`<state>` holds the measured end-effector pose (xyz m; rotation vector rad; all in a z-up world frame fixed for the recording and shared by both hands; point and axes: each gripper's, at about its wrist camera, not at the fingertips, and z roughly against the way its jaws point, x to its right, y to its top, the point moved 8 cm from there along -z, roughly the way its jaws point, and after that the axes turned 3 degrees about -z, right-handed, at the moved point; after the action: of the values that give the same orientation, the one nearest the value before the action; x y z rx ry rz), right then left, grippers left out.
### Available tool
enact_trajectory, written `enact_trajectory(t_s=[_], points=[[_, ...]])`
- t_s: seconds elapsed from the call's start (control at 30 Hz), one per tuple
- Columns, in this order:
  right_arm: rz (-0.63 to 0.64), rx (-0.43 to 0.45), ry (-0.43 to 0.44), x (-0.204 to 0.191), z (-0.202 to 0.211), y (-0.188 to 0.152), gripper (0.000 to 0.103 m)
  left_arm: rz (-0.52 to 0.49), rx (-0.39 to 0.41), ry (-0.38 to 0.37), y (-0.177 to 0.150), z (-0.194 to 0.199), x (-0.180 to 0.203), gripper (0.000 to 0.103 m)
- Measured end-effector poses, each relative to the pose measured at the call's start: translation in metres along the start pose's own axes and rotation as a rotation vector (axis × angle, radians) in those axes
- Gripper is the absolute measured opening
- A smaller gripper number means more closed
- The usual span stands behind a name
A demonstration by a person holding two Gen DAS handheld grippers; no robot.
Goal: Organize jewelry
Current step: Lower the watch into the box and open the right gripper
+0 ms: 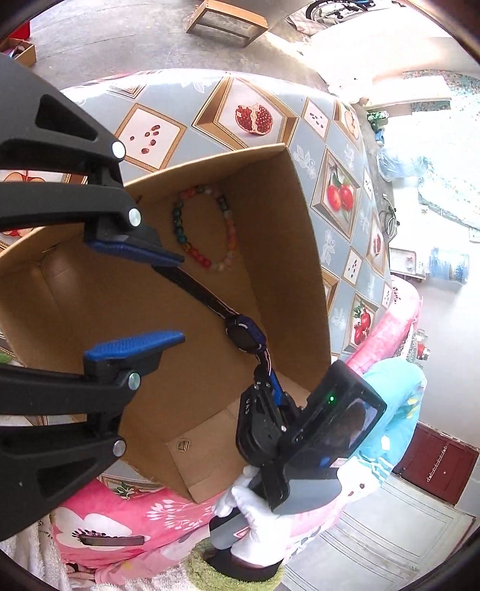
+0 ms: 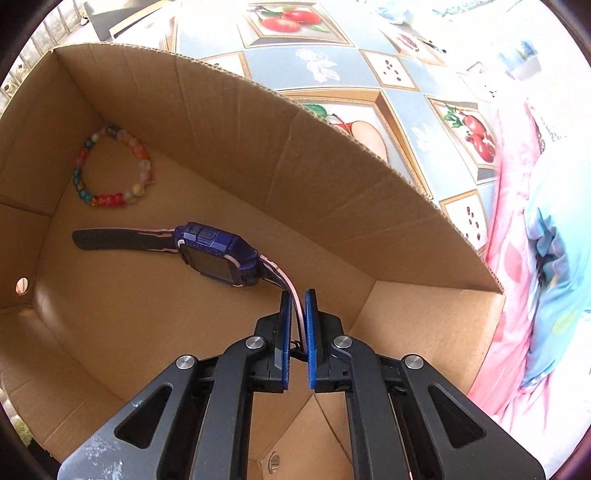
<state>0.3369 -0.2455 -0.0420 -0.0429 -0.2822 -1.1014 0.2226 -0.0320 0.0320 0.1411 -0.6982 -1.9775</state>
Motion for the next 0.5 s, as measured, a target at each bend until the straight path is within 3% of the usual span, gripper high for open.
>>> enact_trajectory(t_s=[0.03,0.1,0.2,0.5], points=[[-0.005,0.003,-0.011,0.001,0.0,0.0,0.01,-0.001,0.014,0.004,0.0,0.004,0.0,0.037],[-0.018,0.013,-0.03,0.002,0.002,0.0,0.025,-0.011,0.052,0.025,-0.002,0.017,0.001,0.04],[-0.032,0.048,-0.031,0.003,0.011,-0.001,0.035,-0.012,0.152,0.053,-0.003,0.042,0.002,0.044],[-0.156,0.256,0.023,0.018,0.087,-0.036,0.036,-0.052,0.38,0.138,-0.022,0.116,0.016,0.06]])
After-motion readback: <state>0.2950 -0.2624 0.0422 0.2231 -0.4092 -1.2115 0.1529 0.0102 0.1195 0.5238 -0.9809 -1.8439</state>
